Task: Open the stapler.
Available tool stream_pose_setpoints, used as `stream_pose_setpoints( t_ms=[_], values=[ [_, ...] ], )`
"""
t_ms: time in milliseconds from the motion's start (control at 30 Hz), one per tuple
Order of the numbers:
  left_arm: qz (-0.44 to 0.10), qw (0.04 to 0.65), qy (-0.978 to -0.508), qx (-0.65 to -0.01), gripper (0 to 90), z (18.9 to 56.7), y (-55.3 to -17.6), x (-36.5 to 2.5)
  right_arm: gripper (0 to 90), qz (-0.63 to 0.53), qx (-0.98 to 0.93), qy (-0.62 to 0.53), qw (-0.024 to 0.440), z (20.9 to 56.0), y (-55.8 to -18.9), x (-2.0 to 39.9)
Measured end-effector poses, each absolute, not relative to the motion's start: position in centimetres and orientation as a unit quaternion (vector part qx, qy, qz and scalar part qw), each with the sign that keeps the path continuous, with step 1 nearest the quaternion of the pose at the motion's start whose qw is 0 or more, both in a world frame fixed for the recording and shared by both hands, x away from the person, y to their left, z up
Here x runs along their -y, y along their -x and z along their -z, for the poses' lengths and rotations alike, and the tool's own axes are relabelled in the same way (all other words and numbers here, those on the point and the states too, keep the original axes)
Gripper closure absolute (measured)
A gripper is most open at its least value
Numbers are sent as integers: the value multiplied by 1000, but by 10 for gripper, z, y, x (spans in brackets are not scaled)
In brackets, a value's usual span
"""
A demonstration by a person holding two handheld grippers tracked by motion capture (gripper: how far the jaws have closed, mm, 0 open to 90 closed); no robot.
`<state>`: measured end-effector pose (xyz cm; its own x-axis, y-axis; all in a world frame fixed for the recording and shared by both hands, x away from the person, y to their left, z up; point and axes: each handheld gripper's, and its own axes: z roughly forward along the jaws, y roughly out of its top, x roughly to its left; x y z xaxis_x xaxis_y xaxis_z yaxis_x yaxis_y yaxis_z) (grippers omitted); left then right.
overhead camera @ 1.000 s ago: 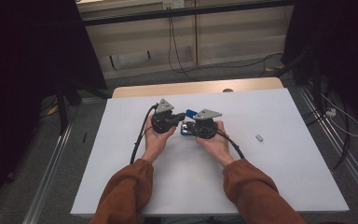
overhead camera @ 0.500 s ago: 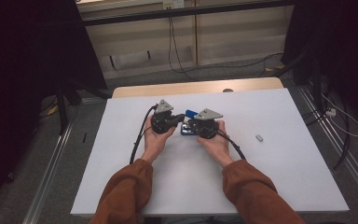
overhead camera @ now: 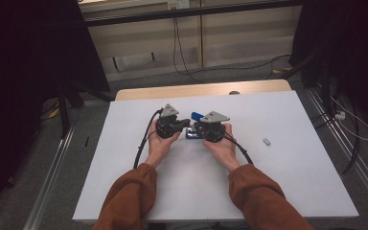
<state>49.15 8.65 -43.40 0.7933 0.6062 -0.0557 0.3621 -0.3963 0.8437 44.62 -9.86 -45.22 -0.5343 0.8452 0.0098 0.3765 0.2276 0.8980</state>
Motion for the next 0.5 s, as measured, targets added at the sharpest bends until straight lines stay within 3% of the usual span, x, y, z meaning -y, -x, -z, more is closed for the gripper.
stream_pose_setpoints(
  t_ms=[500],
  values=[
    [-131, 463, -824, -297, 900, 437, -493, -88, 900, -466, -739, -414, 254, 452, -447, 98]
  ],
)
